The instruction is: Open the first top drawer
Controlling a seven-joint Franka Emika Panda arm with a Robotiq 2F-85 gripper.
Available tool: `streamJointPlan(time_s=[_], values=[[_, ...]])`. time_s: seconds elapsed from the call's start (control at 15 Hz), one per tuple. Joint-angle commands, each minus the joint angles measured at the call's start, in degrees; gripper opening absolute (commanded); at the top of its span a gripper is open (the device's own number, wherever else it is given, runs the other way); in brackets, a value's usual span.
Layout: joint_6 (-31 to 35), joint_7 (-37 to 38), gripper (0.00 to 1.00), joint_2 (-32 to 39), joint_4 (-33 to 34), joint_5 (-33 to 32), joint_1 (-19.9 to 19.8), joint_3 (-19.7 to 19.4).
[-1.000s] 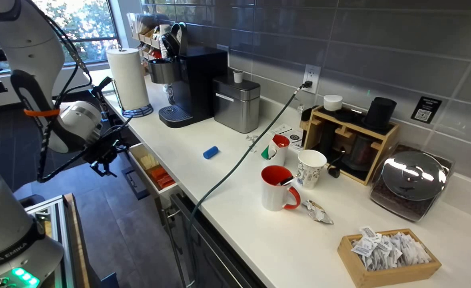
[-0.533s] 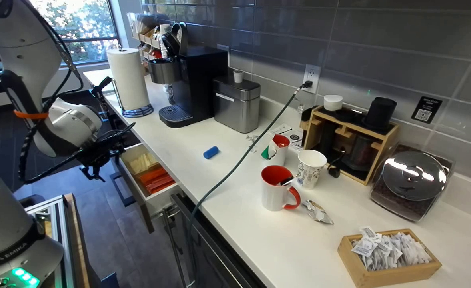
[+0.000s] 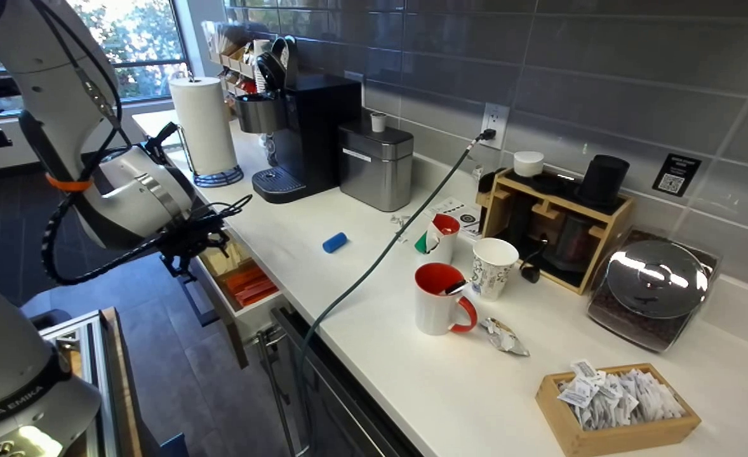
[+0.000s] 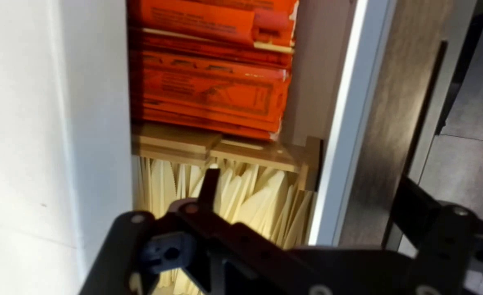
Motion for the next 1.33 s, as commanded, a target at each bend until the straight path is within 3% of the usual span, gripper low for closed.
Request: streamJointPlan(time_s=[0.0, 0.13, 0.2, 0.4, 0.87, 1.0, 1.07, 1.27], values=[[1.4, -5.8, 1.00, -1.6, 0.2, 2.1, -3.5, -1.7], [2.3, -9.3, 1.00, -3.8, -1.6, 5.0, -3.1, -3.9], [3.3, -9.8, 1.00, -3.9, -1.0, 3.8, -5.2, -2.7], [4.6, -6.9, 1.00, -5.0, 0.3, 1.0, -6.0, -3.6], [4.2, -14.3, 1.00, 1.8, 0.1, 3.2, -6.7, -2.8], [3.6, -18.1, 1.00, 3.7, 0.0, 4.5, -4.3, -4.8], [3.0, -18.0, 1.00, 3.5, -0.1, 2.7, -6.6, -2.5], [3.8, -16.7, 1.00, 3.4, 0.0, 2.5, -5.9, -3.4]])
